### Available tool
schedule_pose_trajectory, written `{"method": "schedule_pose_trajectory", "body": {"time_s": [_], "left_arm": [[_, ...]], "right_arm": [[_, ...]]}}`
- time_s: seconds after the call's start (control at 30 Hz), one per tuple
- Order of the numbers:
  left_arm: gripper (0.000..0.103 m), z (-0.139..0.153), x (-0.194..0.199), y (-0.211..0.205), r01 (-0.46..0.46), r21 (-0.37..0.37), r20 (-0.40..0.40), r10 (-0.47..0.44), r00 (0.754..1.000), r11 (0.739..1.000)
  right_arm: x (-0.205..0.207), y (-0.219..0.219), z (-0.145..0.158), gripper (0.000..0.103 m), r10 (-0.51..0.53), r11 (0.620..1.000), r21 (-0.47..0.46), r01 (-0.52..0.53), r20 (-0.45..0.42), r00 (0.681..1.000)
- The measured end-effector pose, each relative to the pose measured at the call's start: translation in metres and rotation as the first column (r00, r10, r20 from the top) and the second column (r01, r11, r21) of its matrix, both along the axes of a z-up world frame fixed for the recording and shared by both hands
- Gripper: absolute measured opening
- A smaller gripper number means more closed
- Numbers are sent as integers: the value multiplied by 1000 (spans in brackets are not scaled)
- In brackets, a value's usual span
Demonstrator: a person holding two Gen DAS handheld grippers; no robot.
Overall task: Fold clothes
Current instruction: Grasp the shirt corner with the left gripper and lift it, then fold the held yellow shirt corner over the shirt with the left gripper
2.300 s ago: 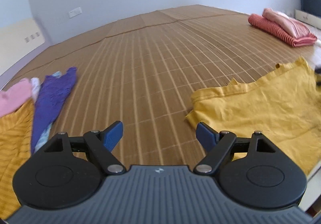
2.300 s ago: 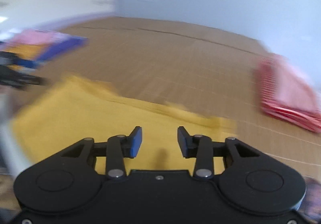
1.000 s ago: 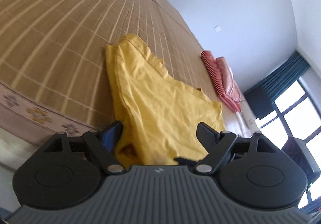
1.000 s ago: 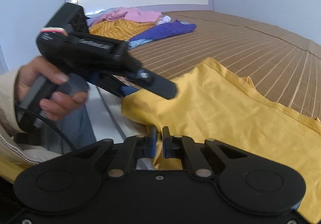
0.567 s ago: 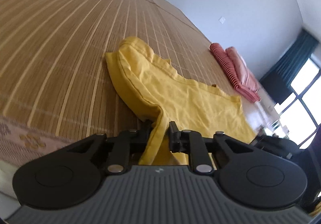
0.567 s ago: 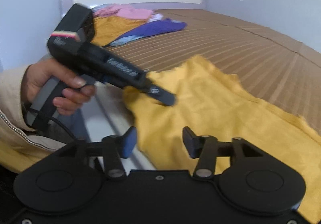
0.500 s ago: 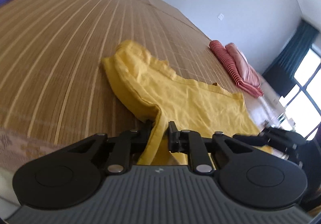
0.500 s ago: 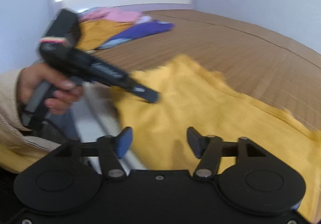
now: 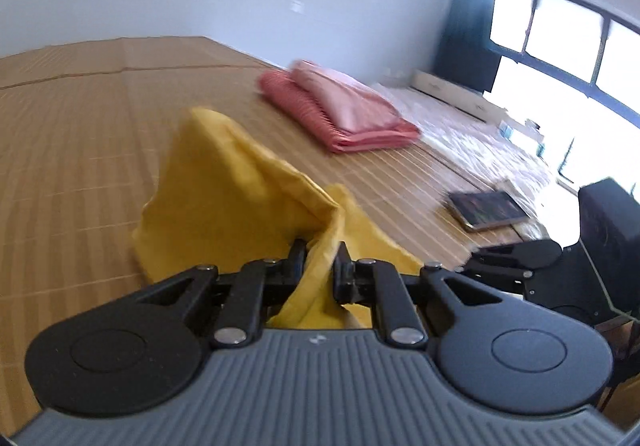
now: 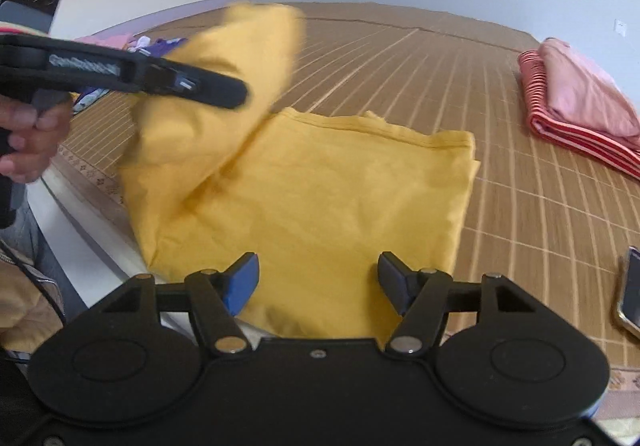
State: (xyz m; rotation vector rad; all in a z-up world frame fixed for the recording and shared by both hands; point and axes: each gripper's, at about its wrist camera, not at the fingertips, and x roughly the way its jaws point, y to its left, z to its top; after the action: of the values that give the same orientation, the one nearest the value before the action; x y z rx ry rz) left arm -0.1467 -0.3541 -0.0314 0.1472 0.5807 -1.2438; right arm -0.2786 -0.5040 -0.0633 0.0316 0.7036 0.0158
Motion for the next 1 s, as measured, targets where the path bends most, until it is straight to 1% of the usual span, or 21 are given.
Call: {"method": "schedule_pose_trajectory", "body": {"time_s": [0.07, 0.13, 0.23, 0.43, 0.47, 0.53, 0.57, 0.63, 0.73, 0.9, 1.0], "left_arm": [[16, -8, -7, -16, 36, 19, -20, -36, 999, 999], [16, -16, -17, -25, 56, 50, -21, -55, 998, 997], [16, -24, -28, -34, 75, 98, -3, -75, 997, 992], [17, -28, -37, -39, 109, 133, 29, -114, 993, 985], [24, -30, -40, -43, 111, 132, 21, -115, 993, 985], [28, -30, -40, -42, 118, 124, -7, -118, 993, 985], [33, -30, -40, -41, 121, 119, -21, -119, 993, 985], [38, -31, -39, -40, 125, 122, -27, -123, 992, 985], [39, -35, -39, -38, 119, 152, -4, -120, 993, 981], [39, -42, -36, -32, 117, 155, -4, -117, 993, 981], [39, -44, -40, -28, 108, 173, 40, -116, 992, 979]], "right_arm": [[-7, -3, -1, 68, 7, 1000, 2, -7, 6, 1000], [-11, -5, -2, 69, 23, 1000, 7, -23, 11, 1000], [-19, -7, -5, 72, 51, 999, 12, -52, 20, 998], [-30, -12, -3, 73, 77, 996, 48, -79, 37, 996], [-31, -13, -2, 73, 73, 996, 55, -75, 36, 997], [-33, -16, 4, 73, 60, 997, 54, -62, 41, 997], [-32, -17, 5, 73, 55, 997, 48, -57, 41, 998], [-31, -18, 7, 73, 48, 998, 38, -49, 40, 998], [-34, -22, 9, 73, 35, 999, 27, -36, 31, 999], [-47, -34, 14, 73, -12, 1000, 7, 12, 11, 1000], [-51, -48, 17, 75, -68, 997, 28, 68, 21, 997]]}}
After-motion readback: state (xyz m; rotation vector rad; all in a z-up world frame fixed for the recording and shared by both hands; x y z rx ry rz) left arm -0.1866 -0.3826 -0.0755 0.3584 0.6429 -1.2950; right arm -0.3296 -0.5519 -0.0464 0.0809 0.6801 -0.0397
